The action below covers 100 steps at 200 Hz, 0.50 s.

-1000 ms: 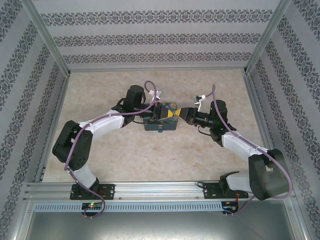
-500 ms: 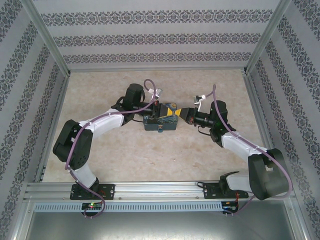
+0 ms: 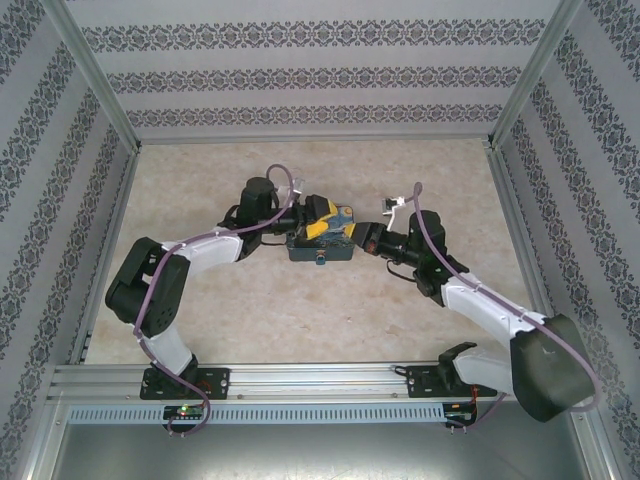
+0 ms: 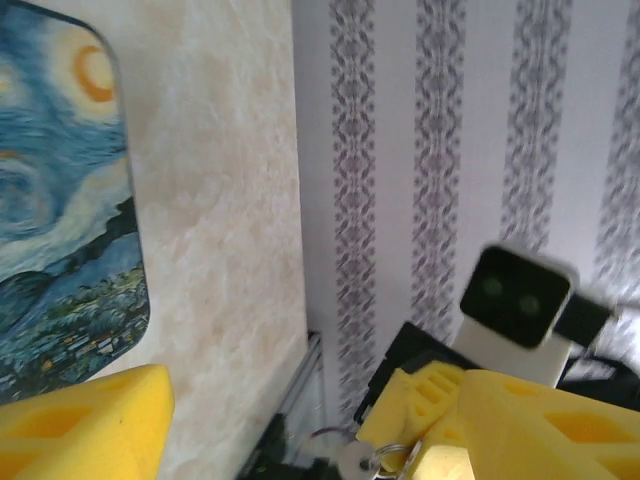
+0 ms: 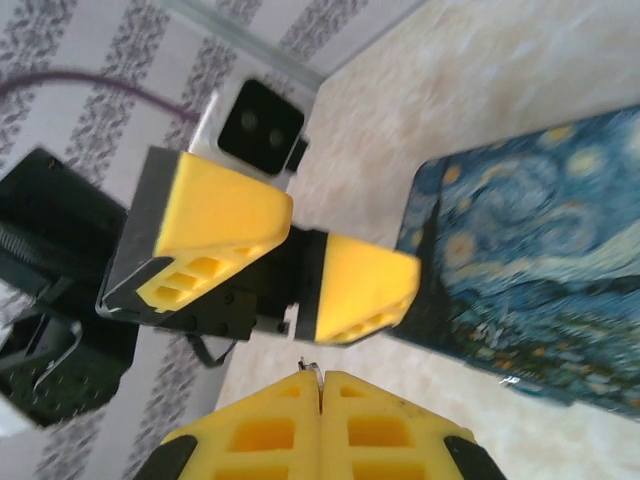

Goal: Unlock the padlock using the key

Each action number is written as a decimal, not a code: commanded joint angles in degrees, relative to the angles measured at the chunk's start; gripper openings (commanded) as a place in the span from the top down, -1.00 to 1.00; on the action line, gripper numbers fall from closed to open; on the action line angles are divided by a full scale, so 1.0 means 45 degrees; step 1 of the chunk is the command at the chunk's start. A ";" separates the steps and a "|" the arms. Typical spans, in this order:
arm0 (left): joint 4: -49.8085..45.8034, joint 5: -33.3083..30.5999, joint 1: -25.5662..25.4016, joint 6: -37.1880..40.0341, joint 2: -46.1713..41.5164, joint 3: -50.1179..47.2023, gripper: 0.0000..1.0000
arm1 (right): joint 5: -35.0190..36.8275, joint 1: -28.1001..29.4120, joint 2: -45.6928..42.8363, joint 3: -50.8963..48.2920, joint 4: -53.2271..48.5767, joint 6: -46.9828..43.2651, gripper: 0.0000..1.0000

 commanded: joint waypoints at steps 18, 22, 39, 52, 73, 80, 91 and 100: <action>0.0898 -0.1818 -0.0047 -0.3869 -0.1535 -0.0621 -0.51 | 0.3434 0.1113 -0.0646 0.0234 -0.0795 -0.2945 1.00; 0.0641 -0.1960 -0.0081 -0.4001 -0.1659 -0.0633 -0.50 | 0.3670 0.1300 -0.0700 0.0307 -0.0878 -0.3310 1.00; -0.0536 -0.2334 -0.0160 -0.4471 -0.2223 -0.0566 -0.46 | 0.5082 0.2221 -0.0809 0.0610 -0.1233 -0.4891 1.00; -0.1728 -0.2321 -0.0240 -0.4652 -0.2440 -0.0283 -0.41 | 0.6080 0.2872 -0.0832 0.0739 -0.1240 -0.5888 1.00; -0.2558 -0.2502 -0.0524 -0.4863 -0.2577 -0.0039 -0.27 | 0.7711 0.3922 -0.0728 0.0953 -0.1154 -0.7318 1.00; -0.2742 -0.2563 -0.0612 -0.4943 -0.2577 -0.0009 -0.21 | 0.8149 0.4221 -0.0677 0.1010 -0.1088 -0.7685 1.00; -0.2836 -0.2623 -0.0720 -0.4996 -0.2558 0.0011 -0.13 | 0.8720 0.4629 -0.0560 0.1107 -0.1027 -0.8150 1.00; -0.2911 -0.2649 -0.0816 -0.5021 -0.2529 0.0045 -0.09 | 0.8997 0.4852 -0.0494 0.1185 -0.1005 -0.8395 1.00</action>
